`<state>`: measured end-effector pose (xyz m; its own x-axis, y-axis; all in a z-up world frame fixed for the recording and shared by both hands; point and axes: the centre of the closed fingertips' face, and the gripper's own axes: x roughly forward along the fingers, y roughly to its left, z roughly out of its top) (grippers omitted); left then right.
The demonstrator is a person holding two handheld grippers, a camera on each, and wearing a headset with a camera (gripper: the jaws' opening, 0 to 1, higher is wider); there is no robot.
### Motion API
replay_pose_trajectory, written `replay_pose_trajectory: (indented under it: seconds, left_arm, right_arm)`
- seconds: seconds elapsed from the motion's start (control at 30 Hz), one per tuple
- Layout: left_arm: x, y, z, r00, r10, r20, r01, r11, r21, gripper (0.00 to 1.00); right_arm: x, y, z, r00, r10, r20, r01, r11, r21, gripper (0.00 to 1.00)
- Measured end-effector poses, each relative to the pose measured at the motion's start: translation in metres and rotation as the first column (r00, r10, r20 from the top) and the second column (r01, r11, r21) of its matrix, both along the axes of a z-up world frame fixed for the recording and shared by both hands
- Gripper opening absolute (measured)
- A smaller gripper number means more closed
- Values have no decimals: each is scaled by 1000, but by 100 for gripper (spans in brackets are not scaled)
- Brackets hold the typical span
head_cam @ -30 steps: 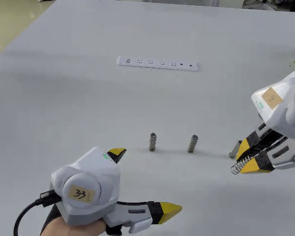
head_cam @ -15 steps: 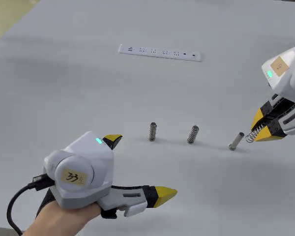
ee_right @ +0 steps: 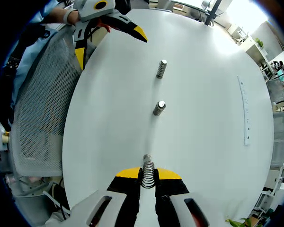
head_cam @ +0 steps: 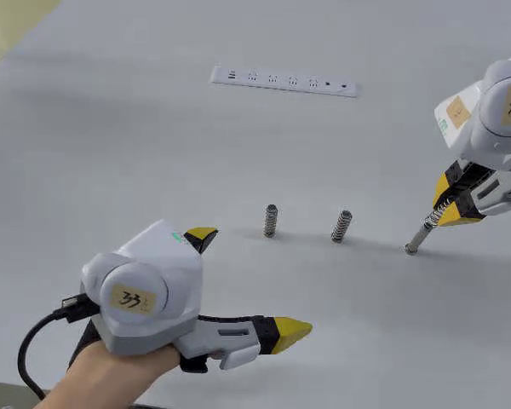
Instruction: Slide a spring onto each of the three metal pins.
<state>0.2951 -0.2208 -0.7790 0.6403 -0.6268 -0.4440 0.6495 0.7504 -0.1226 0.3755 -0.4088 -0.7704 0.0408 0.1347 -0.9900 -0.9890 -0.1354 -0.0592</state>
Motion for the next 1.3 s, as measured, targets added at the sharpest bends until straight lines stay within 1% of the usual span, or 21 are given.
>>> replay_pose_trajectory:
  seconds: [0.13, 0.37, 0.63, 0.7, 0.9, 1.0, 1.17, 1.3]
  left_arm:
    - [0, -1, 0, 1000, -4, -1, 4, 1000, -1, 97]
    - [-1, -1, -1, 1000, -4, -10, 4, 1000, -5, 97]
    - [-2, -3, -4, 1000, -12, -18, 12, 1000, -6, 96]
    - [-3, -3, -5, 1000, -16, -22, 16, 1000, -3, 96]
    - [-3, -3, -7, 999, -19, -28, 19, 1000, -6, 96]
    - [-3, -3, -6, 1000, -19, -23, 19, 1000, -5, 95]
    - [-2, -1, -5, 1000, -10, -19, 10, 1000, -11, 95]
    - [-2, 0, -6, 1000, -8, -24, 7, 1000, -11, 95]
  right_arm:
    - [-2, -2, -2, 1000, 8, -4, -8, 1000, -20, 8]
    - [-4, 1, -4, 1000, 17, -14, -18, 999, -30, 8]
    - [-5, -3, -8, 999, 24, -21, -25, 998, -51, 8]
    - [-1, -5, -11, 999, 27, -21, -29, 998, -56, 8]
    - [-2, -5, -17, 999, 37, -31, -39, 997, -70, 8]
    - [-2, -4, -22, 999, 39, -37, -42, 996, -74, 8]
    - [-3, -3, -29, 998, 34, -53, -38, 996, -79, 8]
    - [-3, -3, -35, 998, 26, -63, -31, 996, -80, 8]
